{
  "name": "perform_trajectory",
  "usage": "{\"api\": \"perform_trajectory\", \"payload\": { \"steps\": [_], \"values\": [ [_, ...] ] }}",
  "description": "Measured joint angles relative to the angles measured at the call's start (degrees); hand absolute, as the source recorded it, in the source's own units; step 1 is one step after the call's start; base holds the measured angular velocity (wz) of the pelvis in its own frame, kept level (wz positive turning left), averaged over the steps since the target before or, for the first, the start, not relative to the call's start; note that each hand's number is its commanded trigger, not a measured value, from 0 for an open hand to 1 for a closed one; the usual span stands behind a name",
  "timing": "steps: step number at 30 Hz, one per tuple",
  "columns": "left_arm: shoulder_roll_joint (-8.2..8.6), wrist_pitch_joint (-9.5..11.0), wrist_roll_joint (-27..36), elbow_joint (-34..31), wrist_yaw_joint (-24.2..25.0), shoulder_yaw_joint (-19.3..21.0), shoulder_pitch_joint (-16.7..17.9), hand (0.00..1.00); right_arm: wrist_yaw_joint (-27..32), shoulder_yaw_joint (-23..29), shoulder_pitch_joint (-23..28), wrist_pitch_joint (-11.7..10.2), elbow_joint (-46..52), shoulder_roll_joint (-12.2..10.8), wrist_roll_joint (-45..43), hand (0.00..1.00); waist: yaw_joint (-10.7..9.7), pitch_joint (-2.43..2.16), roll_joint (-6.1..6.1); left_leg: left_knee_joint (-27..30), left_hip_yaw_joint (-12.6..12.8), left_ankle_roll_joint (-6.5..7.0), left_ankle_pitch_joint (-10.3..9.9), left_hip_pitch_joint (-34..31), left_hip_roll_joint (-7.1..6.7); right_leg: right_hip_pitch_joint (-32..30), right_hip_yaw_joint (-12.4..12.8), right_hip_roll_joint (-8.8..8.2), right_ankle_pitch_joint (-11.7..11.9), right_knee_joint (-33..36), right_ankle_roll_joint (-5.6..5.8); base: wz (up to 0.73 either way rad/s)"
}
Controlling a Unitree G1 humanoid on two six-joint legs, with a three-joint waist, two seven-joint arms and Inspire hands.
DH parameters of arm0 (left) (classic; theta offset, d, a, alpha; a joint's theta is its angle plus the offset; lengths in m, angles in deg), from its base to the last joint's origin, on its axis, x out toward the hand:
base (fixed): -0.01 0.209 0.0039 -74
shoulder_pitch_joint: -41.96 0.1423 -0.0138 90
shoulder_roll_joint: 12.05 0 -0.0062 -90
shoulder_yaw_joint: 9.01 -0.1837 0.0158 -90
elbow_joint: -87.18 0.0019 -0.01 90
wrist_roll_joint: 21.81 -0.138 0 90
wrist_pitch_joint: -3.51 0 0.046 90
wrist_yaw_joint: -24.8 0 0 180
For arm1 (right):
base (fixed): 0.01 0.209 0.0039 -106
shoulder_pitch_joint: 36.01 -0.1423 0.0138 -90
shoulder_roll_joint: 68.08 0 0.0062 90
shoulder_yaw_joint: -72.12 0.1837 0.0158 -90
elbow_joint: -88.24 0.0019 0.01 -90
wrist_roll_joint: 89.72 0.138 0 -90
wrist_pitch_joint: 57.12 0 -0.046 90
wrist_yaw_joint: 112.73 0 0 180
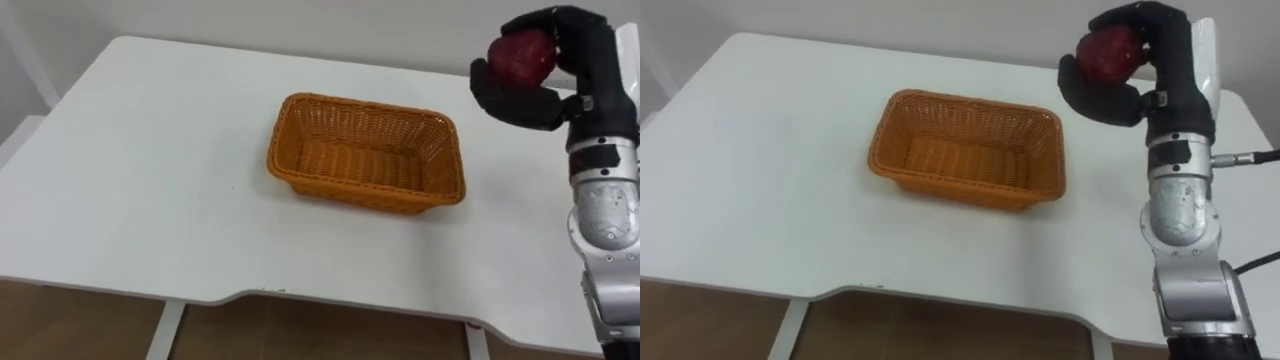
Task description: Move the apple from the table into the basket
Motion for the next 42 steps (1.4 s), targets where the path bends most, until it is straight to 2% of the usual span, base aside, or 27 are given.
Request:
{"api": "perform_trajectory", "payload": {
  "steps": [1,4,5,7,10,17,32,42],
  "values": [
    [-0.01,0.0,0.0,0.0,0.2,0.0,-0.1,0.0,-0.2,-0.3,-0.1,0.0,0.0,0.0,-0.2,0.96,0.1,-0.01,-0.08,0.0,-0.1,0.0,0.0,0.0,0.0,0.0,-0.1,0.0,0.0,0.0,0.0,0.12],
    [-0.12,0.0,0.0,0.0,1.2,0.0,-0.2,0.0,-1.0,-0.5,-0.2,0.1,0.0,0.0,-0.8,0.61,0.7,-0.1,-0.23,0.2,-1.0,0.0,0.0,-0.4,-0.17,0.0,-0.9,-0.09,0.0,0.0,0.0,0.14],
    [-0.13,0.0,0.0,0.0,1.4,0.0,-0.3,0.0,-1.3,-0.5,-0.7,0.2,0.0,0.0,-1.3,0.56,0.7,-0.1,-0.22,0.4,-1.2,0.0,0.0,-0.6,-0.46,0.0,-1.2,-0.1,0.0,0.0,0.0,0.14],
    [-0.13,0.0,0.0,0.0,1.6,0.0,-0.3,0.0,-1.5,-0.5,-1.6,0.2,0.0,0.0,-1.9,0.0,0.9,0.03,-0.11,0.6,-1.6,0.0,0.0,-0.9,-0.48,-0.1,-1.3,-0.09,0.0,0.0,0.0,0.1],
    [-0.14,0.0,0.0,-0.1,2.1,0.0,-0.3,0.0,-1.5,-0.8,-2.6,0.2,0.0,0.0,-1.7,0.0,1.8,0.26,0.25,0.7,-1.7,0.0,0.0,-1.0,-0.5,-0.1,-1.5,-0.09,0.0,-0.1,0.0,0.01],
    [-0.14,0.0,0.0,-0.7,2.1,0.0,-0.4,0.0,-2.0,-4.1,-2.6,0.2,-0.2,0.0,-1.7,0.0,2.5,0.22,0.18,0.7,-1.6,-0.04,0.0,-1.0,-0.54,0.0,-1.8,-0.15,0.0,0.0,0.0,0.01],
    [-0.16,0.0,0.1,-0.4,2.1,-1.0,-0.2,0.0,-1.9,-4.9,-2.6,0.2,-2.4,0.0,0.5,0.0,2.6,0.05,-0.06,0.9,-1.6,-0.04,0.0,-1.1,-0.58,0.0,-2.0,-0.2,0.0,0.1,0.0,0.0],
    [-0.3,0.0,0.0,0.0,2.0,-0.7,-0.3,0.0,-0.5,-4.4,-2.6,0.2,-2.6,0.0,0.6,0.0,1.9,-0.06,-0.05,1.5,-1.5,-0.04,0.0,-0.8,-0.55,0.7,-1.9,-0.18,0.0,-0.1,0.0,0.0]
  ]
}}
